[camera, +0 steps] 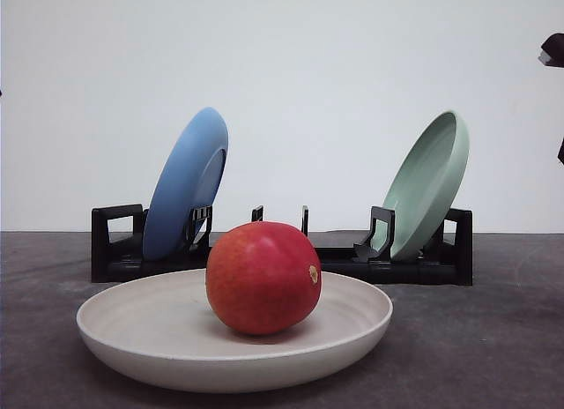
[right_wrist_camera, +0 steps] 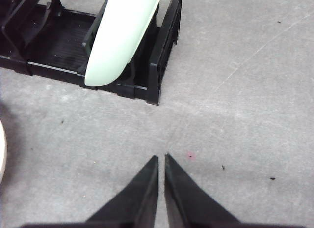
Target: Place pomegranate in white plate
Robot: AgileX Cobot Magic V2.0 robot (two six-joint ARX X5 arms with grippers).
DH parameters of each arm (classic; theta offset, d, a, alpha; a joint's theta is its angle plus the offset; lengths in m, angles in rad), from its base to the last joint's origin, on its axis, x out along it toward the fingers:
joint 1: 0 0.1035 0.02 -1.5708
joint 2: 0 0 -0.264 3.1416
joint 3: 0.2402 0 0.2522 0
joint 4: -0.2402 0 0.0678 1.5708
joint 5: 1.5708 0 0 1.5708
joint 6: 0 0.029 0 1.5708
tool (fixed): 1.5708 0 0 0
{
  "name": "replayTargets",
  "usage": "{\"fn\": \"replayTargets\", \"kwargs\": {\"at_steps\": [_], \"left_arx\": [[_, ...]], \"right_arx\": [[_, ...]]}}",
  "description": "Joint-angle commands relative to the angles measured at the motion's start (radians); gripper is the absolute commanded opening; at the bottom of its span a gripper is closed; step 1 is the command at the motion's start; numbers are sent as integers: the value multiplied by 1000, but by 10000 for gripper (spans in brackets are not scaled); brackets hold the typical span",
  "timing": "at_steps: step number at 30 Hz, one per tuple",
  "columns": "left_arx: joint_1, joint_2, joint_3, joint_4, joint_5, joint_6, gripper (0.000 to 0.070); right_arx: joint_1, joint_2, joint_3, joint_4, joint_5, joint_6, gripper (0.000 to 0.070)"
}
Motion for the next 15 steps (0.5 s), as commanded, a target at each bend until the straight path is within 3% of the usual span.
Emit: {"fn": "replayTargets", "kwargs": {"at_steps": [1, 8, 15], "left_arx": [[-2, 5, 4, 12, 4, -7, 0], [8, -64, -46, 65, 4, -7, 0], [58, -325, -296, 241, 4, -10, 0]], "right_arx": [[3, 8, 3, 11, 1, -11, 16], [3, 8, 3, 11, 1, -11, 16], [3, 8, 3, 11, 1, -11, 16]]}}
